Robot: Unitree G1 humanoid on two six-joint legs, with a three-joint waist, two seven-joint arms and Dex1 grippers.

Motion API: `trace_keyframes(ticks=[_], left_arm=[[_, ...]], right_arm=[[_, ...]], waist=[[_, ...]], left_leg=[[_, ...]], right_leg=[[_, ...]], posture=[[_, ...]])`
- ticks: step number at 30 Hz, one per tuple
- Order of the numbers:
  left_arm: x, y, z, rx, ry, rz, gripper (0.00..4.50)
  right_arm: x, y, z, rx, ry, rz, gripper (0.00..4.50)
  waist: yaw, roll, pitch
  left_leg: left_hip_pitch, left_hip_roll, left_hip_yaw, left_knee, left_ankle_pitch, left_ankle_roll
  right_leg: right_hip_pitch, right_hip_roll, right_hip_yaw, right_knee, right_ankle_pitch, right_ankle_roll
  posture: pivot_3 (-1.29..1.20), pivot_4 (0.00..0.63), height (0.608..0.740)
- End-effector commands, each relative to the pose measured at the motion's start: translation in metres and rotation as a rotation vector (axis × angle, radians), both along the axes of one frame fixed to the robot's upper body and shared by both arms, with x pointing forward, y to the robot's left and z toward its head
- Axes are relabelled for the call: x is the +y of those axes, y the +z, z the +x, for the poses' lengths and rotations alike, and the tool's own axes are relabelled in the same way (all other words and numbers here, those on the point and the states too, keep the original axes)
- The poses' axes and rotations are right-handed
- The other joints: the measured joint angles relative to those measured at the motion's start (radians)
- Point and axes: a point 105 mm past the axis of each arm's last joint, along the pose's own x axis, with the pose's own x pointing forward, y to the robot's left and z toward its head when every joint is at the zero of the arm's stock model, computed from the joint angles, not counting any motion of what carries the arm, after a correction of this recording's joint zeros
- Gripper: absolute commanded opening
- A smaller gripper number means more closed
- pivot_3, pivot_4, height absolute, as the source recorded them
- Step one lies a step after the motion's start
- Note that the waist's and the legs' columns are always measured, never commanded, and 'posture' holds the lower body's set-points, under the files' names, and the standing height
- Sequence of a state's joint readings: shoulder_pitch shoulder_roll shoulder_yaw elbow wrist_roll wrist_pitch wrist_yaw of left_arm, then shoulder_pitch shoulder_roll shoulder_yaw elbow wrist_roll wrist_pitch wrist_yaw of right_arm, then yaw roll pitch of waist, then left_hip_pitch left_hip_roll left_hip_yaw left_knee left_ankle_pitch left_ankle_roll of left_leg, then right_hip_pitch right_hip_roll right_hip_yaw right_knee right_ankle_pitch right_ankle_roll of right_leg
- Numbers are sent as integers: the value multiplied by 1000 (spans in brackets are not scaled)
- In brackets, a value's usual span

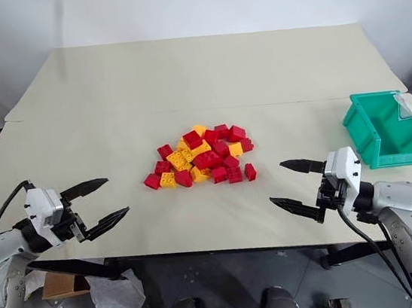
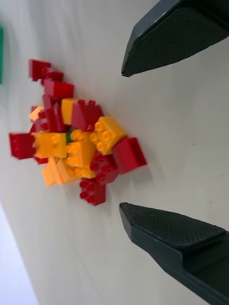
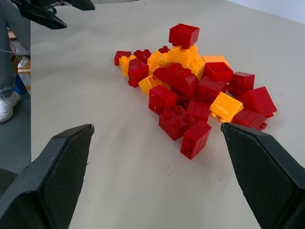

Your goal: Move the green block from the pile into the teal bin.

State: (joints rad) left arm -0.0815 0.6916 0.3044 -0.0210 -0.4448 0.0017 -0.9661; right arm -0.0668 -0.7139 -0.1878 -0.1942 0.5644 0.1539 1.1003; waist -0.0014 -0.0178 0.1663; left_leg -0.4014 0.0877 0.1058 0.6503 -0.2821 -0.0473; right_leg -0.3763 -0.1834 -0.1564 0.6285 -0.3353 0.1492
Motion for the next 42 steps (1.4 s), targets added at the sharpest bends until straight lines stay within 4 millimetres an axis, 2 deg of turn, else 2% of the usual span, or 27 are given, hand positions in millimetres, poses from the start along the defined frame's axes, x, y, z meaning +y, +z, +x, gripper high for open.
trace_keyframes(ticks=[1, 6, 9, 14, 16, 18, 21, 23, 27, 29, 33, 38, 42], left_arm=[[0, 7, 1, -23, 12, -6, 4500], [-1, 10, -5, -9, -4, -71, 4500], [2, 7, -11, 6, -3, -93, 4500], [26, -14, -23, 51, 98, -102, 4500], [33, -18, -25, 56, 133, -103, 4500], [40, -21, -30, 50, 169, -104, 4500], [39, -19, -35, 42, 180, -112, 4500], [32, -18, -37, 43, 156, -113, 4500], [9, -9, -37, 48, 83, -151, 4500], [1, -6, -36, 48, 61, -163, 4500], [-11, -1, -34, 52, 29, -174, 4500], [-13, 2, -32, 43, 29, -177, 4500], [-14, 4, -30, 31, 31, -182, 4500]], right_arm=[[-2, 4, 0, -32, 0, -5, 4470], [9, 4, 3, -29, 32, 20, 4470], [28, 9, 5, -26, 77, 59, 3963], [77, 11, 8, -24, 202, 36, 2402], [90, 9, 7, -22, 243, 13, 1774], [113, 11, 11, -64, 281, 20, 1062], [152, 9, 23, -64, 334, 21, 52], [166, 4, 31, -33, 341, -8, 18], [199, 6, 62, -29, 320, -42, 18], [206, 2, 74, -25, 308, -75, 18], [214, 8, 111, -45, 171, -72, 18], [210, 13, 142, -77, 46, -112, 18], [191, 29, 165, -127, -86, -94, 18]], waist=[[0, 0, 0], [-2, 0, 0], [-4, 0, 0], [-11, 1, 1], [-11, 1, 1], [-9, 1, 1], [-17, 1, 1], [-27, 1, 1], [-28, 1, 1], [-32, 2, 1], [-37, 2, 1], [-48, 2, 1], [-55, 3, 2]], left_leg=[[0, 0, 0, 0, 0, 0], [0, 0, 0, 0, 0, 0], [0, 0, 0, 0, 0, 0], [1, 1, 0, 0, 0, 0], [0, 1, 0, 0, 0, 0], [0, 1, 0, 0, 0, 0], [0, 1, 0, 0, 0, 0], [0, 1, 0, 1, 1, -1], [0, 1, 0, 1, 1, -1], [0, 1, 0, 1, 1, -1], [1, 1, 0, 1, 1, -2], [0, 1, 1, 1, 1, -2], [0, 1, 1, 0, 1, -2]], right_leg=[[0, 0, 0, 0, 0, 0], [0, 0, 0, 0, 0, 0], [0, 0, 0, 0, 0, 0], [0, 0, 0, 1, 0, 0], [0, 0, 0, 1, 0, 0], [0, 0, 0, 1, 0, 0], [-1, 0, 0, 1, 0, 0], [-1, 0, 0, 3, 0, 0], [-1, 0, 0, 4, 0, 0], [-2, 0, 0, 6, 0, 0], [-3, 0, 1, 9, 0, 0], [-5, 0, 1, 9, 0, 0], [-5, 0, 2, 9, 0, 0]], posture=[[0, 150, 740], [0, 150, 740], [0, 150, 740], [0, 150, 740], [0, 150, 740], [0, 150, 740], [0, 150, 740], [0, 150, 740], [0, 150, 740], [0, 150, 740], [0, 150, 740], [0, 150, 740], [0, 150, 740]])
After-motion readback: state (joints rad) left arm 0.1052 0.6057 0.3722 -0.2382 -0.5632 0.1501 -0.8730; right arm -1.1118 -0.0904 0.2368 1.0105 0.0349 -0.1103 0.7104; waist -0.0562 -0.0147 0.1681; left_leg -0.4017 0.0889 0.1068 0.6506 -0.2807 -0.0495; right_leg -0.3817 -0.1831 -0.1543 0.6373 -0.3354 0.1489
